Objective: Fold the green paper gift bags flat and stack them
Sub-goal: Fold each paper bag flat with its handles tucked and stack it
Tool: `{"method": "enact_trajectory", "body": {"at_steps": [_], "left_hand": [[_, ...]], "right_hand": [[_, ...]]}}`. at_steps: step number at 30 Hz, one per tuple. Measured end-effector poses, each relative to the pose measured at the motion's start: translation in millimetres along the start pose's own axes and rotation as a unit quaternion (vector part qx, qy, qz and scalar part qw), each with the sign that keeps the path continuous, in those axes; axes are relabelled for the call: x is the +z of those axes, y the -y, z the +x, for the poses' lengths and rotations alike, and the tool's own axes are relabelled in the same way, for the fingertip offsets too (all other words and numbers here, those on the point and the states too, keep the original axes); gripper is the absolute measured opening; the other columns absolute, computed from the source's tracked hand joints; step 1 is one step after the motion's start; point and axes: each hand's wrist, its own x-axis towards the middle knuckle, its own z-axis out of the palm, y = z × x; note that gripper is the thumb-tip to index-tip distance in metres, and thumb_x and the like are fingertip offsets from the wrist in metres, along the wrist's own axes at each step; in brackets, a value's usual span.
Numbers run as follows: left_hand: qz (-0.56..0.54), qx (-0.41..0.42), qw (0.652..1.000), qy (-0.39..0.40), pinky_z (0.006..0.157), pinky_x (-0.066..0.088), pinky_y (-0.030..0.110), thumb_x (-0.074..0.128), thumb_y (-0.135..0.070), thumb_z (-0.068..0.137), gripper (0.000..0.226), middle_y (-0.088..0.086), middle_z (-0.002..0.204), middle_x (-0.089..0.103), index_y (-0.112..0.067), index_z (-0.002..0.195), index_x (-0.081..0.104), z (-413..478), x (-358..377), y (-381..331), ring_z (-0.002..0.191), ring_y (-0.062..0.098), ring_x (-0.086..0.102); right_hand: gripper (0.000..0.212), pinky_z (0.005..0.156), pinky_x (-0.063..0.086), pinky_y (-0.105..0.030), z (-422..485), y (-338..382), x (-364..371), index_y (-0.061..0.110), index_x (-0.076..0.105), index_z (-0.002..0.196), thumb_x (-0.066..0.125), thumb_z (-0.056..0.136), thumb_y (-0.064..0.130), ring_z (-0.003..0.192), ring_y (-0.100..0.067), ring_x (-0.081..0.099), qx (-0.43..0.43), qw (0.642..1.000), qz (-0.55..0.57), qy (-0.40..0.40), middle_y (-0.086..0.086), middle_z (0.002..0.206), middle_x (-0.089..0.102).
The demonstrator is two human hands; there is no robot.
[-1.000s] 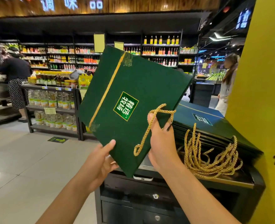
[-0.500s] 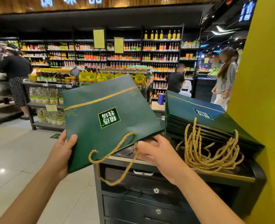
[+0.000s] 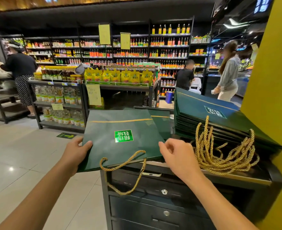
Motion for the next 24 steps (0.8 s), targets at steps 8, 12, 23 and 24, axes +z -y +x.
{"method": "enact_trajectory", "body": {"at_steps": [8,12,23,24], "left_hand": [[0.286,0.124,0.948,-0.068,0.063,0.04,0.033,0.057,-0.026,0.101,0.028,0.013,0.102,0.071,-0.003,0.112,0.069,7,16,0,0.081,0.027,0.058],[0.439,0.157,0.88,-0.095,0.072,0.041,0.037,0.053,-0.032,0.101,0.031,0.014,0.115,0.067,-0.009,0.12,0.063,7,16,0,0.098,0.034,0.061],[0.377,0.396,0.805,0.23,0.093,0.052,0.028,0.059,-0.034,0.1,0.029,-0.009,0.116,0.069,-0.024,0.126,0.069,-40,79,-51,0.104,0.005,0.061],[0.397,0.393,0.788,0.259,0.091,0.051,0.026,0.06,-0.037,0.1,0.03,-0.009,0.115,0.069,-0.025,0.126,0.069,-42,86,-52,0.103,0.005,0.061]], "right_hand": [[0.043,0.123,0.014,-0.028,27,-19,22,0.021,0.045,0.152,0.036,0.11,0.027,0.152,-0.016,0.023,-0.09,0.974,-0.09,0.188,0.0,0.16,0.037],[0.044,0.123,0.009,-0.029,27,-23,25,0.021,0.043,0.152,0.029,0.111,0.027,0.153,-0.015,0.022,-0.06,0.967,-0.101,0.225,-0.002,0.163,0.034],[0.043,0.123,0.011,-0.028,26,-23,24,0.023,0.044,0.151,0.029,0.111,0.029,0.152,-0.011,0.023,-0.055,0.97,-0.09,0.22,0.001,0.162,0.036],[0.043,0.123,0.012,-0.028,25,-23,24,0.023,0.044,0.151,0.029,0.111,0.029,0.152,-0.011,0.023,-0.055,0.97,-0.091,0.218,0.001,0.162,0.037]]}}
